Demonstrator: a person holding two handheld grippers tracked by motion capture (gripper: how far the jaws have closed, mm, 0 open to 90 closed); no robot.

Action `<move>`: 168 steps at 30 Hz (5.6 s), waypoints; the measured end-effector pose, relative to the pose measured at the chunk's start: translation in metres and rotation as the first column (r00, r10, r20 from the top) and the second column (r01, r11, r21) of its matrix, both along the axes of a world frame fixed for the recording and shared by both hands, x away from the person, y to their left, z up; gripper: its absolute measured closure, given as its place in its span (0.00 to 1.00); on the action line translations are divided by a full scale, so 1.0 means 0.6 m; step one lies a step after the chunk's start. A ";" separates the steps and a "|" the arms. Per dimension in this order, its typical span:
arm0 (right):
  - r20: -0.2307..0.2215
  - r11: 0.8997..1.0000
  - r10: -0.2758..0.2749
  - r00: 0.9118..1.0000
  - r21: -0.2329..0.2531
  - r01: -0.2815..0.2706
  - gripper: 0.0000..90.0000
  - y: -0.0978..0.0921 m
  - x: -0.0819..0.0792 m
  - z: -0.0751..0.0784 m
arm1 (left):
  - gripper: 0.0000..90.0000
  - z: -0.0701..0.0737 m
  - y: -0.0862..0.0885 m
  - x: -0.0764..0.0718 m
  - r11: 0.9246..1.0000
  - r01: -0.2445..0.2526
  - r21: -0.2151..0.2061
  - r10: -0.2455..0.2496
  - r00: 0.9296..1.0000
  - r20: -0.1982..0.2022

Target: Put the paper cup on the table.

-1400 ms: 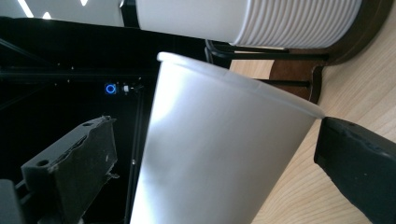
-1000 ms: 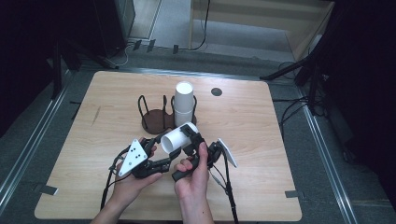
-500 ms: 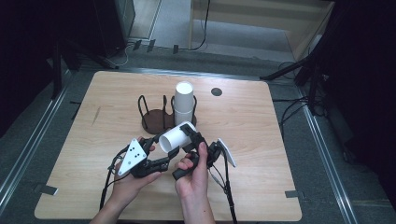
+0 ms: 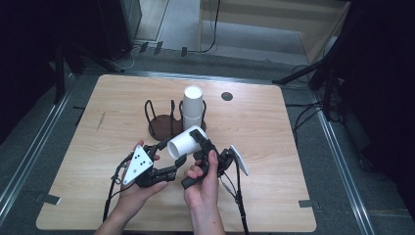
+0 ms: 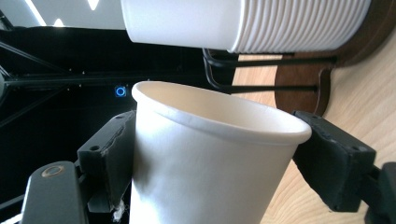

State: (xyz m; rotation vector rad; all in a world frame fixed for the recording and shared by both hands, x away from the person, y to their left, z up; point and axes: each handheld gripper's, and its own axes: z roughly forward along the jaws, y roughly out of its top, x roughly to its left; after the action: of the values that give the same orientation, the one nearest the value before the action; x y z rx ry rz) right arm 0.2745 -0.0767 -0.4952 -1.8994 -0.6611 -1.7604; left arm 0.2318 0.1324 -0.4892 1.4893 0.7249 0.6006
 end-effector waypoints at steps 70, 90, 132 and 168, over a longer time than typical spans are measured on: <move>0.638 0.426 0.221 0.738 -0.743 0.515 0.34 -0.053 -0.002 0.050 | 0.12 -0.016 0.143 0.012 0.990 -0.139 0.023 0.141 0.970 -0.198; 0.643 0.307 0.258 0.721 -0.762 0.570 0.38 -0.118 0.044 0.019 | 0.12 -0.054 0.256 -0.012 0.945 -0.328 -0.003 0.312 0.899 -0.307; 0.503 0.123 0.208 0.839 -0.864 0.488 0.34 -0.233 0.120 -0.070 | 0.16 -0.097 0.310 -0.034 0.904 -0.427 0.020 0.408 0.849 -0.336; 0.383 0.161 0.166 0.909 -0.920 0.358 0.16 -0.264 0.121 -0.075 | 0.06 -0.098 0.297 -0.026 0.915 -0.386 0.118 0.402 0.841 -0.362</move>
State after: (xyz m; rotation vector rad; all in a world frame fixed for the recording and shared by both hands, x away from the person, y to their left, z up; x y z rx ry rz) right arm 0.3474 -0.2350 -0.5404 -2.2684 -2.4725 -1.9696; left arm 0.2159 0.3103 -0.5480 1.5206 1.3553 0.6424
